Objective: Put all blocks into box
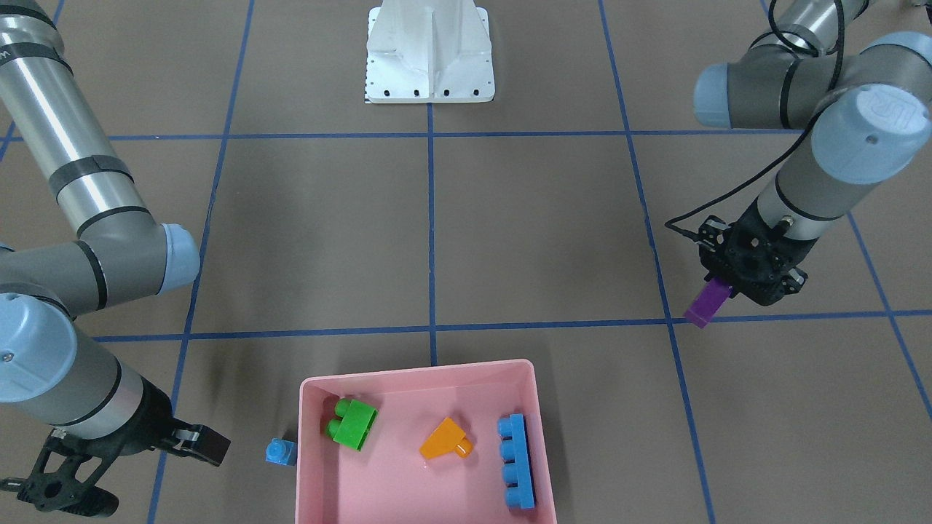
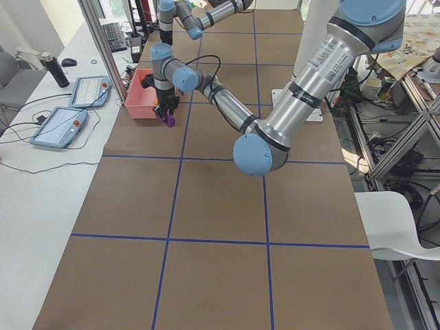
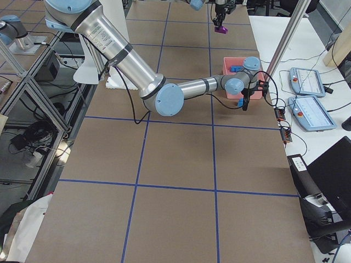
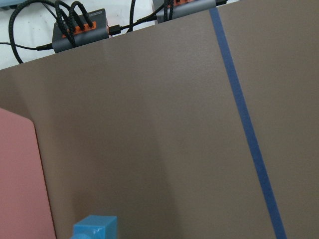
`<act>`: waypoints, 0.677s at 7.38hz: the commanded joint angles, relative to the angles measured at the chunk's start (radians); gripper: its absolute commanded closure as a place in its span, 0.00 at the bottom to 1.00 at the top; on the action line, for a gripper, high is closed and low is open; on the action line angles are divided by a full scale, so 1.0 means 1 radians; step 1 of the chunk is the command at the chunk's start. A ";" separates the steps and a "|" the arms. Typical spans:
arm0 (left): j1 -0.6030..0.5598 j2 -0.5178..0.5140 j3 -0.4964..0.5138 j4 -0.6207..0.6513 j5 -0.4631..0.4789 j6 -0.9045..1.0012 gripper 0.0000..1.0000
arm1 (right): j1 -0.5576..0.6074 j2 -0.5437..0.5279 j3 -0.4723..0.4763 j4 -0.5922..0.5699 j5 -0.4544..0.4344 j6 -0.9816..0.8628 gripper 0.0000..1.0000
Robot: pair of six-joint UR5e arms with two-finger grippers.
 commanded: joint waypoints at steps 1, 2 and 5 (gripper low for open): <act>0.056 -0.334 0.381 -0.190 0.001 -0.343 1.00 | -0.052 0.015 -0.013 0.011 -0.083 0.003 0.00; 0.064 -0.357 0.472 -0.320 0.005 -0.411 1.00 | -0.054 0.027 -0.021 0.011 -0.088 0.006 0.00; 0.159 -0.461 0.715 -0.542 0.204 -0.526 1.00 | -0.060 0.078 -0.087 0.012 -0.096 0.008 0.00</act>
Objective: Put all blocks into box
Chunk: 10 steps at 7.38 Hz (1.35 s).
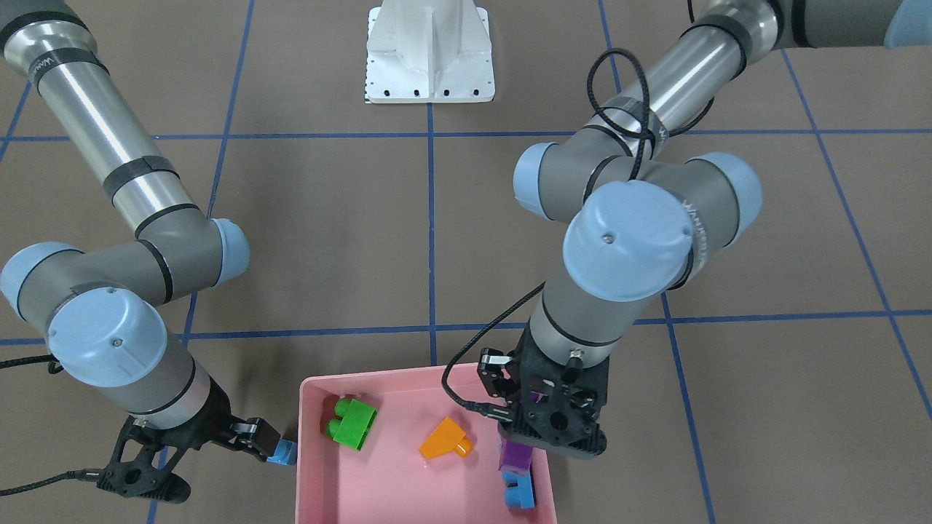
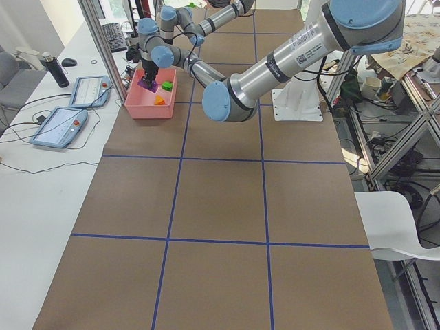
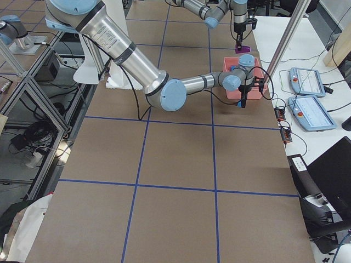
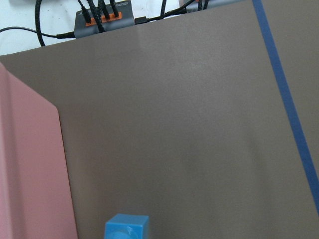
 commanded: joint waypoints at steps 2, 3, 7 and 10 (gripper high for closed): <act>0.053 -0.061 0.159 -0.129 0.101 -0.045 0.85 | -0.016 0.028 -0.041 0.001 -0.015 0.002 0.00; 0.070 -0.070 0.194 -0.163 0.151 -0.047 0.66 | -0.022 0.028 -0.052 0.008 -0.028 0.000 0.00; 0.070 -0.070 0.198 -0.169 0.152 -0.045 0.04 | -0.030 0.048 -0.112 0.093 -0.028 0.057 0.00; 0.070 -0.070 0.196 -0.169 0.153 -0.045 0.04 | -0.013 0.041 -0.121 0.097 -0.007 0.060 0.00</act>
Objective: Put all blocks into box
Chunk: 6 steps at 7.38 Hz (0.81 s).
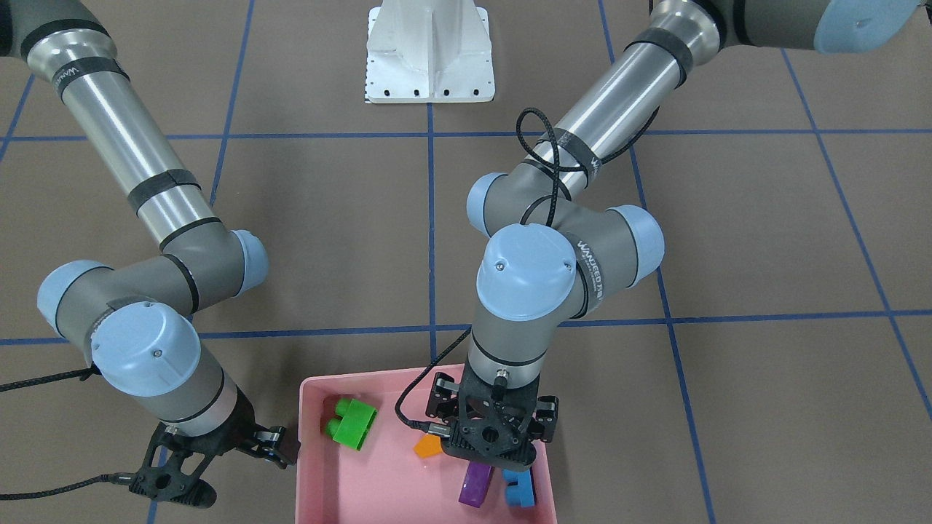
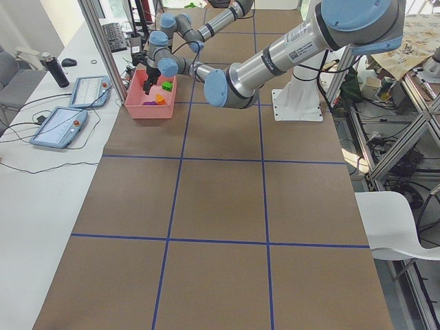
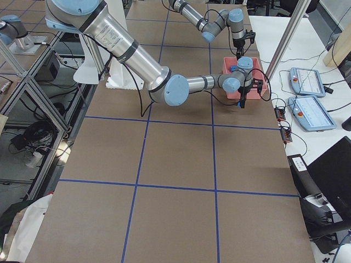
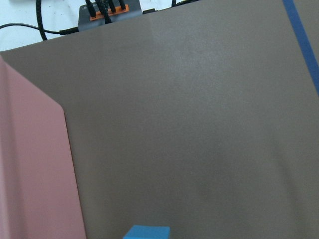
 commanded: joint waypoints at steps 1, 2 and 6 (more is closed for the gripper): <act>0.000 0.000 -0.001 0.001 0.001 0.000 0.03 | 0.008 -0.004 -0.011 0.001 0.011 0.001 0.00; 0.000 0.000 -0.001 0.001 0.001 0.000 0.03 | 0.000 -0.004 -0.026 -0.001 0.008 -0.002 0.00; 0.000 -0.002 -0.001 0.001 -0.001 0.000 0.01 | -0.012 0.022 -0.046 -0.002 0.000 -0.003 0.00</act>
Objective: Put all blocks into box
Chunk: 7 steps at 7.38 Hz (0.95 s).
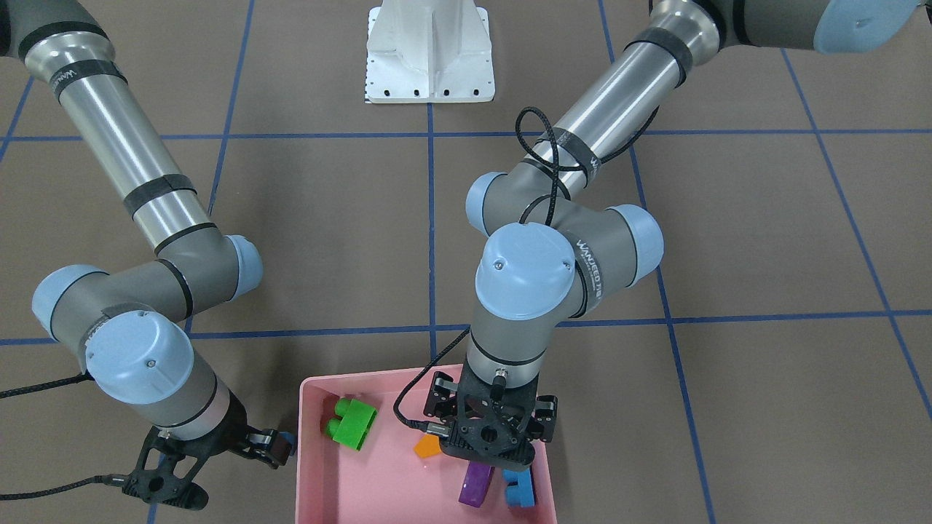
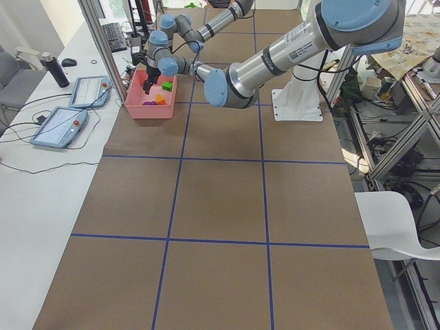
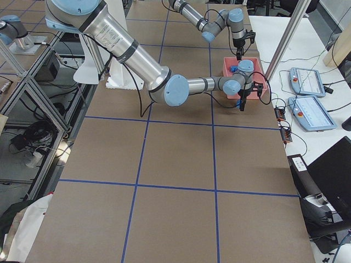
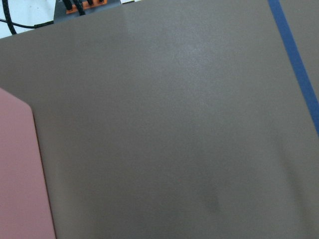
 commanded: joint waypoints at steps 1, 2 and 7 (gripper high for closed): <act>0.000 0.000 0.000 0.000 0.000 0.001 0.01 | -0.022 0.018 -0.018 0.000 -0.024 0.000 0.00; 0.000 0.000 0.000 0.000 0.000 0.001 0.01 | -0.023 0.018 -0.018 0.000 -0.024 0.000 0.00; 0.000 0.000 -0.005 0.000 0.000 0.001 0.01 | -0.042 0.045 -0.048 0.002 -0.032 0.003 0.17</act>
